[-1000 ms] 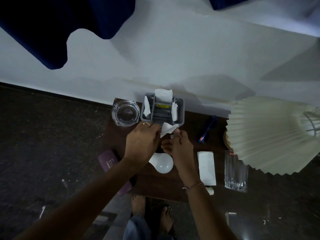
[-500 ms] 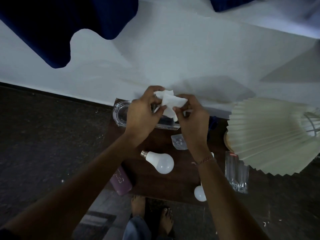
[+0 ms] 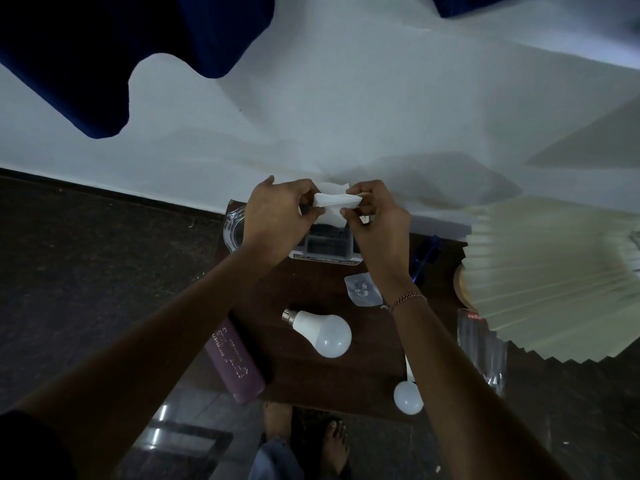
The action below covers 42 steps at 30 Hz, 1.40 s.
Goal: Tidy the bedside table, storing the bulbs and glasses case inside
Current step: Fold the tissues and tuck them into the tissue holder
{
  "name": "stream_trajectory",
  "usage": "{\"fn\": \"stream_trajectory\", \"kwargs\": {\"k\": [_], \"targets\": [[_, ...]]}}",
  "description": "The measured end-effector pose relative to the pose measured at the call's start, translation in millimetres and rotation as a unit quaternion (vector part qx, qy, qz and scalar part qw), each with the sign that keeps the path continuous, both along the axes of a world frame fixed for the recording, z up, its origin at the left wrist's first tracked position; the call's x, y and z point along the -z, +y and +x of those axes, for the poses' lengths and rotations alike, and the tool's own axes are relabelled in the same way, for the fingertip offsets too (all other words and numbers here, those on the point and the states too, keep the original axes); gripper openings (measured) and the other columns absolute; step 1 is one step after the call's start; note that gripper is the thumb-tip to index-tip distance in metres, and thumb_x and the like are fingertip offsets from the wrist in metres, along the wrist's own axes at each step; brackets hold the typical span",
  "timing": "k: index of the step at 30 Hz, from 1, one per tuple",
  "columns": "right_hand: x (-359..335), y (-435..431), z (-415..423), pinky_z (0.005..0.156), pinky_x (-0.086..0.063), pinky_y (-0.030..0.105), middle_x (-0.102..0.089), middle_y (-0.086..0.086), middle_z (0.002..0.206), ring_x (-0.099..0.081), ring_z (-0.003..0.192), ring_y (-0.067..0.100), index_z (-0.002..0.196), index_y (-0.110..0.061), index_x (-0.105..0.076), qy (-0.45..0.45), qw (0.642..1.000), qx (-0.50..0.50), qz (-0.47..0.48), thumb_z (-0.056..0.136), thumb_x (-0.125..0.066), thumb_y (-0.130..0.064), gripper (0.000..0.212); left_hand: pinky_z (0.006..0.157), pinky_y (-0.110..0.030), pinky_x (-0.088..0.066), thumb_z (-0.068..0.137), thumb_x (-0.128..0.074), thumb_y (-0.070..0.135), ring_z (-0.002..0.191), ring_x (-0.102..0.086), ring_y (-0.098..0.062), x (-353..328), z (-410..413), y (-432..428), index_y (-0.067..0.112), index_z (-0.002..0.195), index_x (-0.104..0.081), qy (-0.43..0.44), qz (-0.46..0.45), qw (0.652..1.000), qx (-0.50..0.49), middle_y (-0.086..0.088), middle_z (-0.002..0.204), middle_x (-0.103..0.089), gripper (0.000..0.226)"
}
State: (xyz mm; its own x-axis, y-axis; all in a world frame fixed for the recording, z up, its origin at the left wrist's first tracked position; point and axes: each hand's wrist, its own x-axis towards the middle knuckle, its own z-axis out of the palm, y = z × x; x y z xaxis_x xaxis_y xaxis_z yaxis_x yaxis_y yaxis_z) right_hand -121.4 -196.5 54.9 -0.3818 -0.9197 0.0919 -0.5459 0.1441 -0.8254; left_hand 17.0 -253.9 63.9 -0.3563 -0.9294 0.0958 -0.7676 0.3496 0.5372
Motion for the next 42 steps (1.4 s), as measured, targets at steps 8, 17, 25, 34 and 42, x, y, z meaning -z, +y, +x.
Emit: {"fn": "stream_trajectory", "kwargs": {"k": [8,17,25,34,42], "targets": [[9.7,2.2,-3.8,0.065,-0.056,0.024,-0.069,0.004,0.096,-0.06,0.08,0.007,0.108,-0.014,-0.056,0.029,0.999,0.005,0.015,0.08,-0.068,-0.008,0.031,0.117,-0.047,-0.007,0.083,-0.061,0.039,0.08,-0.067,-0.023,9.1,-2.0,-3.2,0.021,0.102,-0.064,-0.117,-0.022,0.993,0.028,-0.001,0.082,-0.073,0.027],[23.1,14.8,-13.6,0.074,-0.052,0.025,-0.064,0.008,0.105,-0.062,0.089,0.018,0.116,-0.02,-0.055,0.1,0.991,-0.033,0.088,0.083,-0.066,-0.019,0.035,0.114,-0.053,0.01,0.083,-0.06,0.037,0.093,-0.065,-0.02,11.9,0.6,5.6,0.026,0.094,-0.069,-0.187,-0.053,0.98,0.047,0.002,0.089,-0.071,0.018],[18.0,12.2,-15.6,0.063,-0.036,0.006,-0.061,0.006,0.095,-0.049,0.072,0.007,0.109,-0.023,-0.06,0.104,0.991,-0.037,0.077,0.08,-0.068,-0.013,0.031,0.111,-0.064,0.001,0.075,-0.069,0.024,0.089,-0.066,-0.023,11.2,4.1,7.9,0.024,0.082,-0.072,-0.192,-0.096,0.976,0.03,0.002,0.081,-0.071,0.008],[17.4,18.5,-16.1,0.077,-0.04,0.02,-0.065,0.002,0.109,-0.05,0.104,0.018,0.111,-0.017,-0.062,0.114,0.991,-0.043,0.055,0.076,-0.069,-0.006,0.037,0.105,-0.074,0.002,0.073,-0.067,0.026,0.129,-0.048,-0.023,20.9,7.8,14.6,0.027,0.092,-0.072,-0.221,-0.058,0.972,0.048,0.003,0.12,-0.066,0.02],[20.3,38.6,-19.6,0.083,-0.033,0.019,-0.059,0.003,0.117,-0.044,0.113,0.022,0.11,-0.018,-0.062,0.139,0.988,-0.014,0.072,0.079,-0.069,-0.012,0.033,0.104,-0.074,0.001,0.081,-0.063,0.038,0.133,-0.042,-0.025,28.8,6.0,21.6,0.03,0.077,-0.073,-0.206,-0.091,0.974,0.036,-0.001,0.124,-0.064,0.013]]}}
